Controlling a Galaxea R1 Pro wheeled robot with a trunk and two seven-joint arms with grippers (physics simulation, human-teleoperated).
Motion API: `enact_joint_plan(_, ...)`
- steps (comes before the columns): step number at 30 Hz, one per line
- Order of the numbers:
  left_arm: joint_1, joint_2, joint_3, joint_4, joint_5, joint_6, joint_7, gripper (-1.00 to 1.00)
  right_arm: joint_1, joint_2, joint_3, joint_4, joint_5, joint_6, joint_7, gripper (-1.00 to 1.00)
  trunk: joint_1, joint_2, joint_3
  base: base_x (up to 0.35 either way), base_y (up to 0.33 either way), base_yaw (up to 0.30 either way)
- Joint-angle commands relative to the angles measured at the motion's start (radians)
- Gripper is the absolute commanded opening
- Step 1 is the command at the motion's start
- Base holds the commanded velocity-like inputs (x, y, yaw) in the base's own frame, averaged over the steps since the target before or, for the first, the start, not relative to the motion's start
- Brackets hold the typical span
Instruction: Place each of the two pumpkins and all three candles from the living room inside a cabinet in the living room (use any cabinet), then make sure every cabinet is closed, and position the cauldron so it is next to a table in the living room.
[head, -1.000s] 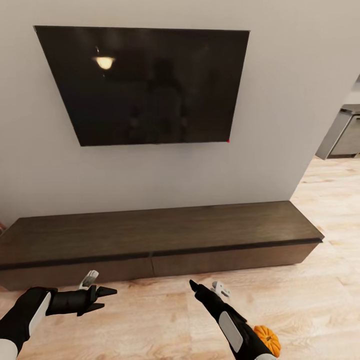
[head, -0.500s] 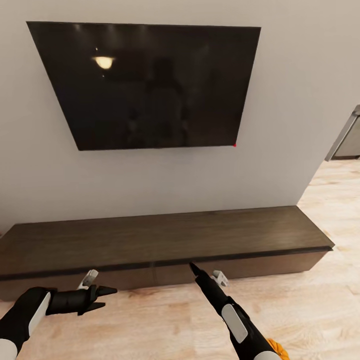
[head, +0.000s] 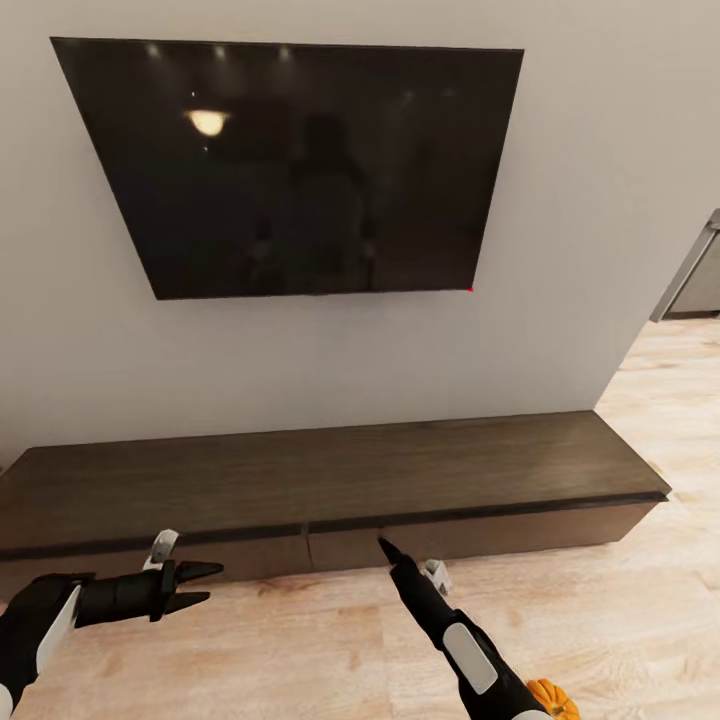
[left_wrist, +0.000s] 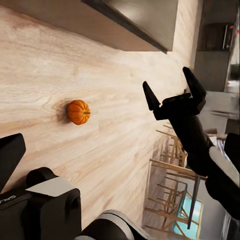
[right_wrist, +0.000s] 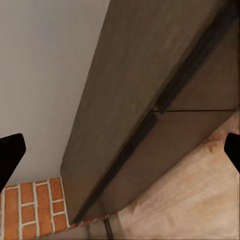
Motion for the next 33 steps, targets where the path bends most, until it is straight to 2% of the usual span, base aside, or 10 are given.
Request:
enact_joint_plan(1,0.000,0.005,0.000,0.005,0.003,0.008,-0.020,1.00,0.000,0.001,-0.010,0.002,-0.019,0.010,0.004,1.00,0.004,-0.008,-0.004,0.000,0.000,0.000)
enact_joint_plan(6,0.000,0.027,0.001,0.012,0.003,0.014,-0.110,1.00,0.000,0.001,-0.034,0.004,-0.069,0.009,0.006,1.00,0.023,-0.043,-0.020,0.000,0.000,0.000)
enact_joint_plan(10,0.000,0.042,-0.002,0.021,0.000,0.010,-0.153,1.00,0.002,0.001,-0.038,0.005,-0.077,0.008,0.007,1.00,0.038,-0.071,-0.032,0.000,0.000,0.000)
enact_joint_plan(15,0.000,0.051,0.002,0.028,0.002,0.010,-0.175,1.00,0.004,0.001,-0.040,0.005,-0.079,0.006,0.028,1.00,0.058,-0.106,-0.048,0.000,0.000,0.000)
enact_joint_plan(18,0.000,0.054,0.002,0.029,0.001,0.009,-0.212,1.00,0.005,0.001,-0.047,0.005,-0.079,0.005,0.033,1.00,0.069,-0.127,-0.057,0.000,0.000,0.000)
enact_joint_plan(20,0.000,0.067,0.001,0.029,0.002,0.009,-0.232,1.00,0.008,0.001,-0.056,0.005,-0.079,0.005,0.062,1.00,0.077,-0.141,-0.064,0.000,0.000,0.000)
enact_joint_plan(24,0.000,0.076,0.002,0.029,0.001,0.009,-0.246,1.00,0.010,0.001,-0.072,0.018,-0.078,0.008,0.149,1.00,0.092,-0.169,-0.076,0.000,0.000,0.000)
enact_joint_plan(28,0.000,0.079,0.002,0.029,0.003,0.011,-0.249,1.00,0.010,0.001,-0.078,0.036,-0.078,0.008,0.168,1.00,0.107,-0.197,-0.089,0.000,0.000,0.000)
enact_joint_plan(33,0.000,0.112,0.002,0.030,0.003,0.013,-0.250,1.00,0.011,0.001,-0.080,0.039,-0.078,0.007,0.176,1.00,0.127,-0.232,-0.104,0.000,0.000,0.000)
